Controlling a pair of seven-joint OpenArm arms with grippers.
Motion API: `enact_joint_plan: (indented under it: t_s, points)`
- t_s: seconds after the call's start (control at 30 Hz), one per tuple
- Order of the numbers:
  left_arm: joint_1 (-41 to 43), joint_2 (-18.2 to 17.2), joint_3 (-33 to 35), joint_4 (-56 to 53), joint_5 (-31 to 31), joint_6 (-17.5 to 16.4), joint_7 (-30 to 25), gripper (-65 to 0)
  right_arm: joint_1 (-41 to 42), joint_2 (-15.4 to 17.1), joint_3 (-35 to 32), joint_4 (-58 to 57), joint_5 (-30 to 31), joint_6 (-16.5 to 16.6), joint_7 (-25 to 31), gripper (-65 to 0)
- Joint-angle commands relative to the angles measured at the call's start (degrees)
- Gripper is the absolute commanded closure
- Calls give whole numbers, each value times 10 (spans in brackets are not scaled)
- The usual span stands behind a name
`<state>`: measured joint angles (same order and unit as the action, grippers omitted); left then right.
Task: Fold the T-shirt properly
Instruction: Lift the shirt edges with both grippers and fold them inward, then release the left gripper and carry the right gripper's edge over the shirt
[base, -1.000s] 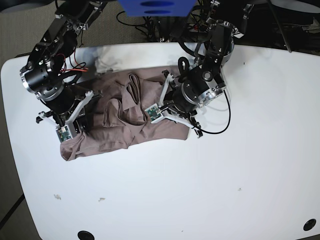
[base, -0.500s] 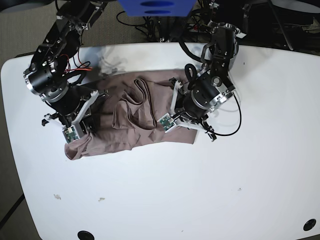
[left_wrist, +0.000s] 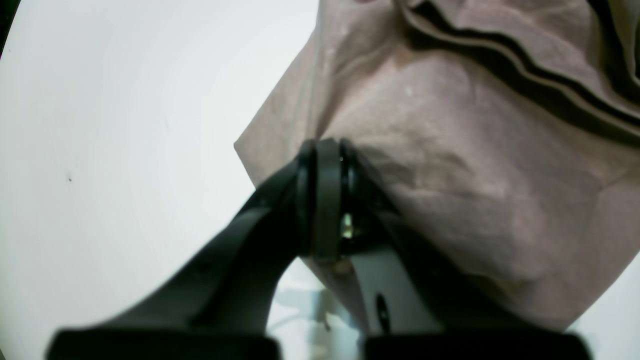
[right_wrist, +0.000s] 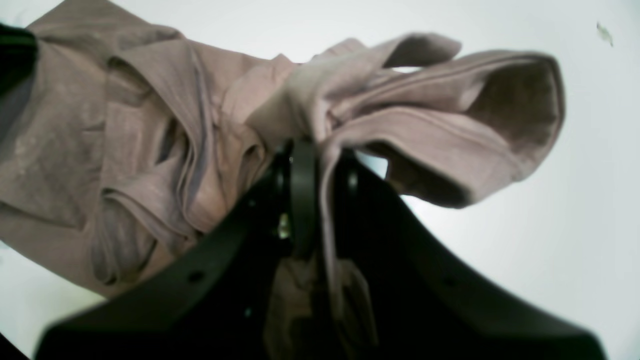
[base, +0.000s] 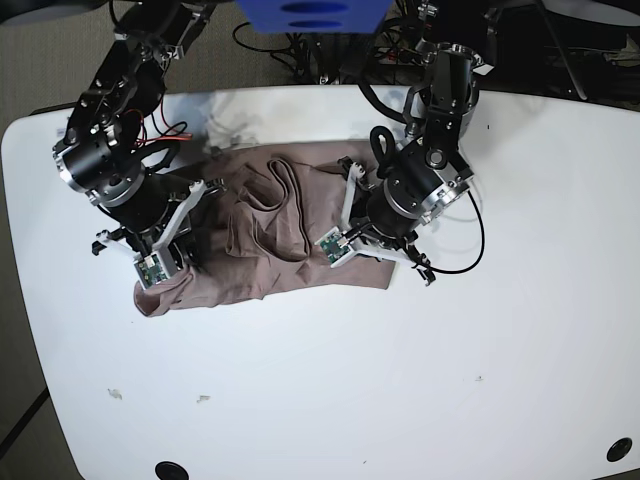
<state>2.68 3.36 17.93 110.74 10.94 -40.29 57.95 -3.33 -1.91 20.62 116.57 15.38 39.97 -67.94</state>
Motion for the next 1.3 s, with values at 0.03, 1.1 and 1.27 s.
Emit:
enact_joint_plan:
  t_s: [0.03,1.1,1.27]
  points:
    - [-6,5,2,11,-3,3,-6,-116,7,3,1,10,9,0,16,0]
    - [-9,43,-87,45,-4,3,-9,-160,7,3,-1,11,8,0,12,0]
    - [-16,49,-135,45,-5,3,-9,-161,7,5,-31,11,8,0,13,0]
